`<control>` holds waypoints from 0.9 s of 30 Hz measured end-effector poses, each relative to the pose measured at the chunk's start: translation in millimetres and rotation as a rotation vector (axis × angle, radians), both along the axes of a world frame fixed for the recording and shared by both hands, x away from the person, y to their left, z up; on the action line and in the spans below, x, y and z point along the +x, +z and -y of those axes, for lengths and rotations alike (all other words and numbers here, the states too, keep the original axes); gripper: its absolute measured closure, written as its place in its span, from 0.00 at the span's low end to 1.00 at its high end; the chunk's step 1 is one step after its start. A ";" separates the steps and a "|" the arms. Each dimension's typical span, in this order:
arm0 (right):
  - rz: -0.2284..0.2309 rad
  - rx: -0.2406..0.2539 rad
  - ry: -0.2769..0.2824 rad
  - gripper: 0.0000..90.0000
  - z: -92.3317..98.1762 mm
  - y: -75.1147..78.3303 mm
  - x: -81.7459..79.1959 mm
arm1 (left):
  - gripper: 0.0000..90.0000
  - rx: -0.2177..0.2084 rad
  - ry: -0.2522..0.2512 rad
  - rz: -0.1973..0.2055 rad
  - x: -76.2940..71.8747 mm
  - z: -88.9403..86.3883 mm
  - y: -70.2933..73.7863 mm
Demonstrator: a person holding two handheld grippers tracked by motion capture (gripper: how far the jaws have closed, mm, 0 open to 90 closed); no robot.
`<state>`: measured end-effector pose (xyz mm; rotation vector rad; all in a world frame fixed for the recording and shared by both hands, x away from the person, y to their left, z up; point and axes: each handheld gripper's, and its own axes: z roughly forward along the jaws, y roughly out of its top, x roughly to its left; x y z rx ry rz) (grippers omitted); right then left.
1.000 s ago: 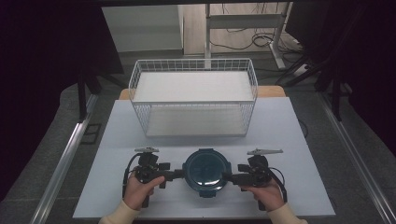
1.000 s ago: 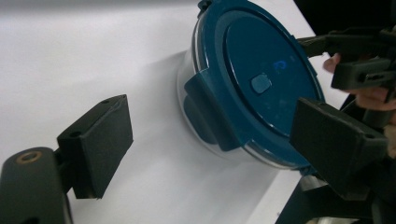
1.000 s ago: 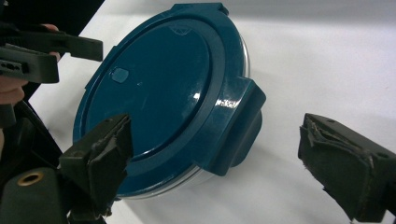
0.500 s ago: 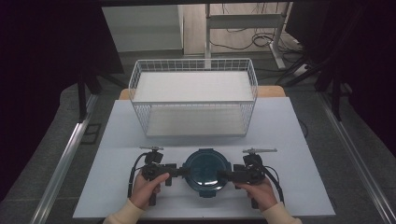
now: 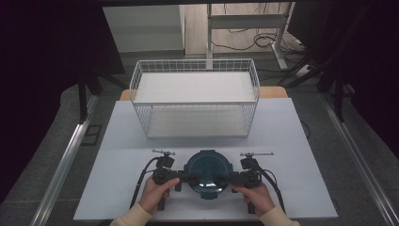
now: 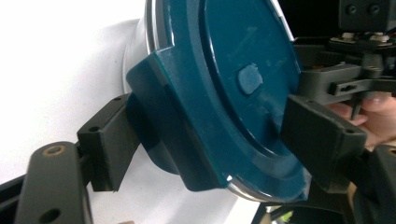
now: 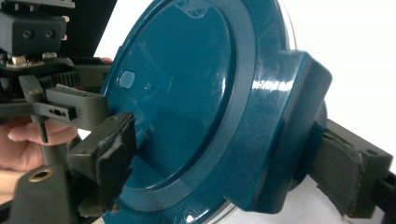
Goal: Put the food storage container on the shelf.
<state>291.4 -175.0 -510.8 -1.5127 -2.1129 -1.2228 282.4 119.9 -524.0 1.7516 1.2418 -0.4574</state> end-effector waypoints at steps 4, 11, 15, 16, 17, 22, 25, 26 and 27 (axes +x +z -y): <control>-0.022 0.014 -0.027 0.20 4.0 1.6 -0.4 | 0.26 -0.002 0.010 -0.013 0.1 -1.4 0.6; -0.037 0.074 -0.051 0.34 13.8 2.9 -3.3 | 0.32 -0.013 0.032 -0.017 -4.9 -6.3 3.4; -0.013 0.083 -0.052 0.38 15.2 5.1 -6.8 | 0.36 -0.011 0.047 -0.011 -8.2 -8.4 7.5; -0.011 0.091 -0.055 0.40 16.4 5.8 -7.3 | 0.37 -0.011 0.047 -0.011 -8.2 -8.4 7.5; -0.004 0.096 -0.057 0.41 17.2 6.3 -7.9 | 0.38 -0.010 0.053 0.001 -9.8 -9.0 9.3; 0.014 0.095 -0.053 0.43 17.9 9.2 -10.4 | 0.40 -0.011 0.056 0.014 -11.7 -9.8 11.5; 0.017 0.099 -0.053 0.45 18.5 10.5 -11.5 | 0.41 -0.014 0.056 0.020 -12.9 -11.0 13.0; 0.022 0.100 -0.051 0.45 18.8 11.0 -11.9 | 0.42 -0.013 0.056 0.028 -13.3 -11.3 13.6; 0.033 0.099 -0.047 0.46 19.0 12.6 -12.7 | 0.43 -0.013 0.056 0.037 -13.7 -12.2 14.9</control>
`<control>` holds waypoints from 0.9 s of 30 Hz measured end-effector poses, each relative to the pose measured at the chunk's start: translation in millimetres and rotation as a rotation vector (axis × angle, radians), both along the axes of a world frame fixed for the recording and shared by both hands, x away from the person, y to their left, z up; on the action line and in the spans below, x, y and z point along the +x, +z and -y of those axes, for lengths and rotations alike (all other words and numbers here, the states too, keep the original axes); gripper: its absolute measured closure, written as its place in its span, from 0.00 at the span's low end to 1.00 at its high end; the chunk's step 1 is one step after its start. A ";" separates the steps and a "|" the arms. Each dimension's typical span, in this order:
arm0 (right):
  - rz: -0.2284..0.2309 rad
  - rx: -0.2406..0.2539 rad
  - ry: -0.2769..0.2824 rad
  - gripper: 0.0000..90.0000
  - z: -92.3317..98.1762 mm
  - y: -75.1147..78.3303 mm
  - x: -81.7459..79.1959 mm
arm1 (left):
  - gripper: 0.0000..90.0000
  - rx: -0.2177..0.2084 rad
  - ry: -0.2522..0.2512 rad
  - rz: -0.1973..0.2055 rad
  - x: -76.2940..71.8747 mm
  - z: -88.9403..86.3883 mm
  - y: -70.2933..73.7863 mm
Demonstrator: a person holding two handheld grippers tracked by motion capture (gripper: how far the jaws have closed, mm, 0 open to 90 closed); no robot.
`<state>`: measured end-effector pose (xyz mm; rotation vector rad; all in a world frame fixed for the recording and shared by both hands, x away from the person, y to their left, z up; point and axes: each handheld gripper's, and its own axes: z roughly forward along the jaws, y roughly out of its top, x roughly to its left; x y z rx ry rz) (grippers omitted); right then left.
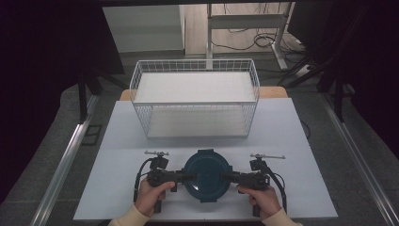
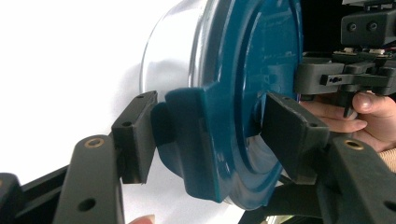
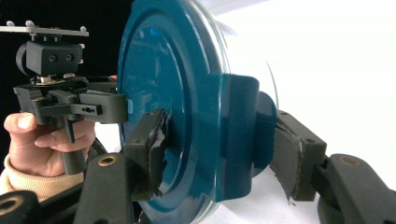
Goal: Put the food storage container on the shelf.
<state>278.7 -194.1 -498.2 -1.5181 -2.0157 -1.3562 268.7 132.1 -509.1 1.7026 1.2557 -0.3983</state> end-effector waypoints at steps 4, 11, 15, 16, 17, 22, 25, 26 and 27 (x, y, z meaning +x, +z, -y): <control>0.027 -0.010 0.005 0.47 -1.1 3.5 -1.9 | 0.44 0.001 -0.002 0.007 -0.7 -0.7 1.3; 0.063 -0.015 0.014 0.47 -2.1 8.2 -4.2 | 0.44 0.003 -0.001 0.032 -3.5 -1.3 6.3; 0.097 -0.017 0.019 0.47 -2.4 14.3 -6.2 | 0.44 0.006 -0.002 0.058 -6.0 -1.4 12.6; 0.110 -0.017 0.021 0.47 -2.6 17.5 -7.3 | 0.44 0.008 -0.001 0.068 -7.1 -1.5 15.6; 0.110 -0.017 0.021 0.47 -2.6 17.5 -7.3 | 0.44 0.008 -0.001 0.068 -7.1 -1.5 15.6; 0.144 -0.025 0.026 0.47 -4.2 24.6 -10.1 | 0.44 0.006 -0.016 0.092 -7.8 -3.9 21.8; 0.169 -0.028 0.023 0.47 -5.8 28.8 -12.2 | 0.44 0.001 -0.013 0.100 -8.2 -4.8 24.3; 0.177 -0.029 0.025 0.47 -6.0 31.0 -12.7 | 0.44 0.002 -0.015 0.110 -8.7 -4.8 26.7; 0.177 -0.029 0.025 0.47 -6.0 31.0 -12.7 | 0.44 0.002 -0.015 0.110 -8.7 -4.8 26.7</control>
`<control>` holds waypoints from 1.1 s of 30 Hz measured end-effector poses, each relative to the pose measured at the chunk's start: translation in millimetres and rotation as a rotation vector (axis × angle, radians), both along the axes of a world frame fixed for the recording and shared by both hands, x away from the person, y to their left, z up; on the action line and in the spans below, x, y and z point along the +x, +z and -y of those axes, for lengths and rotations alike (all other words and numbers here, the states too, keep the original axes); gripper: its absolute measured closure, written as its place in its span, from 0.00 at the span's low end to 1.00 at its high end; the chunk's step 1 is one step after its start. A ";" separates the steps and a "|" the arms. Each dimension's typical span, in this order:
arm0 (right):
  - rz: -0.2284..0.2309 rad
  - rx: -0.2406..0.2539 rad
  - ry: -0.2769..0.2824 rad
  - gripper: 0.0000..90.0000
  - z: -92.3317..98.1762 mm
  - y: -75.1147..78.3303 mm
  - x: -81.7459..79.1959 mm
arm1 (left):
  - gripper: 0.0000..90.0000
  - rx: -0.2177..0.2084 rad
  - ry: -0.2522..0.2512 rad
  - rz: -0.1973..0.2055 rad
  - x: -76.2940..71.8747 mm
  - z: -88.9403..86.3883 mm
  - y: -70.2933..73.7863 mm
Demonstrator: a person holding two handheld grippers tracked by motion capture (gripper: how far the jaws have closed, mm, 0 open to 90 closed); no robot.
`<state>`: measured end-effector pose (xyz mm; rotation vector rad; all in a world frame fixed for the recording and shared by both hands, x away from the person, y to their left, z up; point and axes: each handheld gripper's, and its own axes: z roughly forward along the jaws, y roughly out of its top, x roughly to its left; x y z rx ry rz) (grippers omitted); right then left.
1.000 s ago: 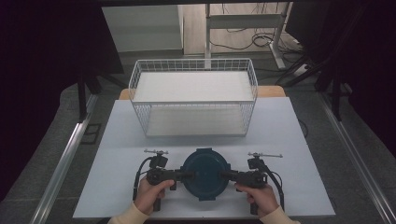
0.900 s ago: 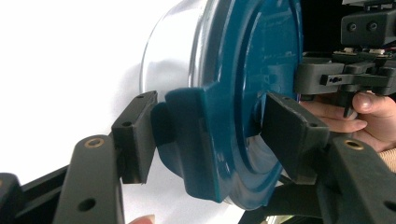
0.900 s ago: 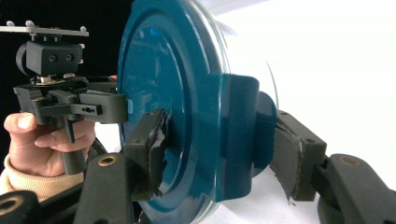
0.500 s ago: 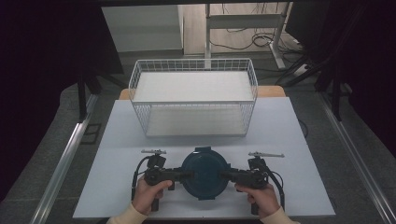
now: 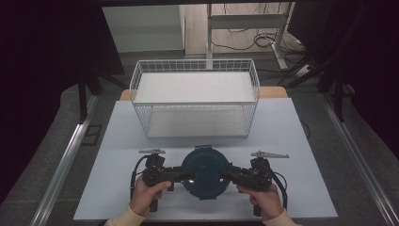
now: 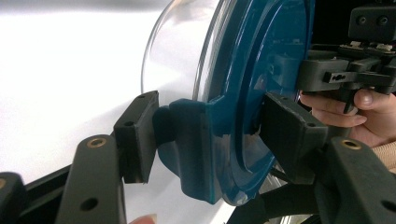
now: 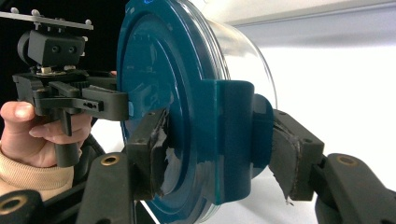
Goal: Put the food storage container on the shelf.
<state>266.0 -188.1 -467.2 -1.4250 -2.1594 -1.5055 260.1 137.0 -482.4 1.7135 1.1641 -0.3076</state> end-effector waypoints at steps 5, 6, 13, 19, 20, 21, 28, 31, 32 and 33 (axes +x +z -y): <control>0.025 0.001 0.000 0.47 -0.3 6.1 -1.4 | 0.44 0.003 -0.005 0.020 0.2 -1.2 6.9; 0.025 0.001 0.000 0.47 -0.3 6.1 -1.4 | 0.44 0.003 -0.005 0.020 0.2 -1.2 6.9; 0.056 -0.003 0.000 0.47 -5.2 16.8 -0.3 | 0.43 0.000 -0.001 0.048 3.3 -5.5 18.0; 0.080 -0.004 0.003 0.47 -6.4 28.2 5.8 | 0.43 0.002 0.001 0.073 10.9 -6.1 30.2; 0.089 -0.003 0.003 0.47 -6.3 31.0 7.9 | 0.43 0.001 0.002 0.079 12.7 -5.9 33.0; 0.098 0.000 0.001 0.47 -6.2 36.1 11.3 | 0.43 0.003 0.003 0.091 16.2 -5.8 39.0; 0.132 -0.002 0.006 0.47 -8.2 53.3 21.1 | 0.43 0.000 0.006 0.123 25.5 -8.6 55.7; 0.154 -0.005 0.008 0.48 -11.1 64.2 26.4 | 0.43 -0.008 0.014 0.139 29.8 -11.4 65.0; 0.154 -0.005 0.008 0.48 -11.1 64.2 26.4 | 0.43 -0.008 0.014 0.139 29.8 -11.4 65.0; 0.162 -0.002 0.010 0.48 -12.4 69.2 28.5 | 0.43 -0.007 0.015 0.146 31.7 -12.8 70.3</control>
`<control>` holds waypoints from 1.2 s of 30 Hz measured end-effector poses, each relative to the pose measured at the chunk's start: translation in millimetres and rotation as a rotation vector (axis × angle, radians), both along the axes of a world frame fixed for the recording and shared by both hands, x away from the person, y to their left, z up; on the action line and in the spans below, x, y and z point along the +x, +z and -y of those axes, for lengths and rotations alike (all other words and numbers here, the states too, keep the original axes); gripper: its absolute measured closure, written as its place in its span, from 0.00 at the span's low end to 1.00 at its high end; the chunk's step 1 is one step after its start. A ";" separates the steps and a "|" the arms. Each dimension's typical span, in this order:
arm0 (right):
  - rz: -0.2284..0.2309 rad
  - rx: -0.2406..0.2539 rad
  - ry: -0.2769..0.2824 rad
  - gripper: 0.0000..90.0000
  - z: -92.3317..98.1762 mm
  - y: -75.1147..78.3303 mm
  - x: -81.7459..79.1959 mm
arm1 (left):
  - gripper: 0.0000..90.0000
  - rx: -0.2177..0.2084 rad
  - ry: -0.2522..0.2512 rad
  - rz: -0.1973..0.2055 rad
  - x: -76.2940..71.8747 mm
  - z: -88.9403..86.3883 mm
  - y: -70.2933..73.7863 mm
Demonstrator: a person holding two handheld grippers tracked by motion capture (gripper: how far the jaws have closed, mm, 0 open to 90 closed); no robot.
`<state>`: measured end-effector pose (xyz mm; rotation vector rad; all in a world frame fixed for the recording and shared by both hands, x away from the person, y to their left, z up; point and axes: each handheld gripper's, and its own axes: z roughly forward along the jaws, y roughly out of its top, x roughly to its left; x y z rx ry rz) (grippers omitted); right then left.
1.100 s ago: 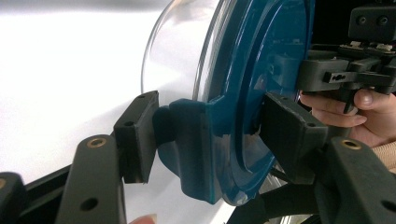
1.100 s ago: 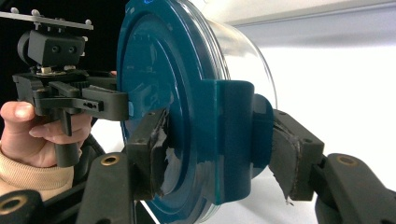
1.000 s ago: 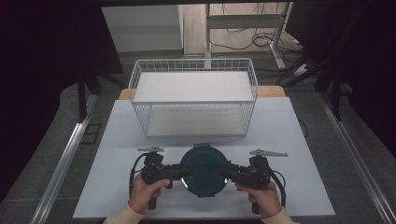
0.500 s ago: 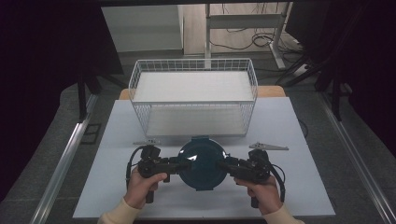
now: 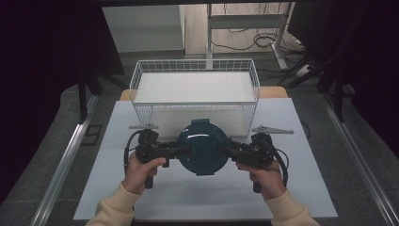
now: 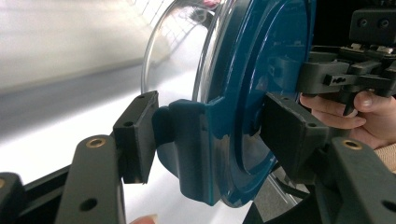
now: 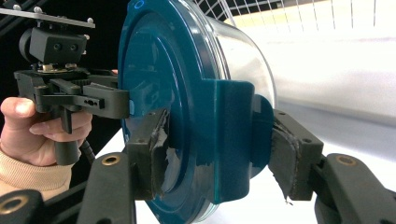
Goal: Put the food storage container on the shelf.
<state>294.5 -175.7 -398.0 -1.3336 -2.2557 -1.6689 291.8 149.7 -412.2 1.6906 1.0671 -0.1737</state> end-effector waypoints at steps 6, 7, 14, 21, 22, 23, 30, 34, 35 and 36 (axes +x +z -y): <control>0.024 0.003 0.001 0.48 -2.8 14.2 5.8 | 0.43 -0.002 0.006 0.020 5.7 -2.5 14.4; 0.024 0.003 0.001 0.48 -2.8 14.2 5.8 | 0.43 -0.002 0.006 0.020 5.7 -2.5 14.4; 0.054 -0.013 0.001 0.48 -3.6 32.7 17.5 | 0.43 -0.025 0.004 0.025 17.3 -3.2 24.7; 0.059 -0.008 -0.004 0.48 -2.7 43.0 24.6 | 0.43 -0.019 -0.003 0.037 27.9 -2.0 38.9; 0.067 -0.007 -0.008 0.48 -2.3 46.5 26.7 | 0.43 -0.017 -0.004 0.043 31.0 -1.4 43.4; 0.067 -0.007 -0.008 0.48 -2.3 46.5 26.7 | 0.43 -0.017 -0.004 0.043 31.0 -1.4 43.4; 0.083 0.002 -0.027 0.48 -0.4 64.2 37.9 | 0.43 -0.011 -0.015 0.066 48.4 0.8 63.3; 0.094 -0.002 -0.030 0.48 -1.6 72.1 42.4 | 0.43 -0.014 -0.017 0.078 54.7 -0.7 72.1; 0.096 -0.004 -0.030 0.48 -2.2 75.8 44.5 | 0.43 -0.012 -0.019 0.082 56.6 -1.6 74.9; 0.101 -0.003 -0.031 0.48 -3.0 78.5 46.4 | 0.43 -0.009 -0.019 0.088 58.5 -2.5 78.5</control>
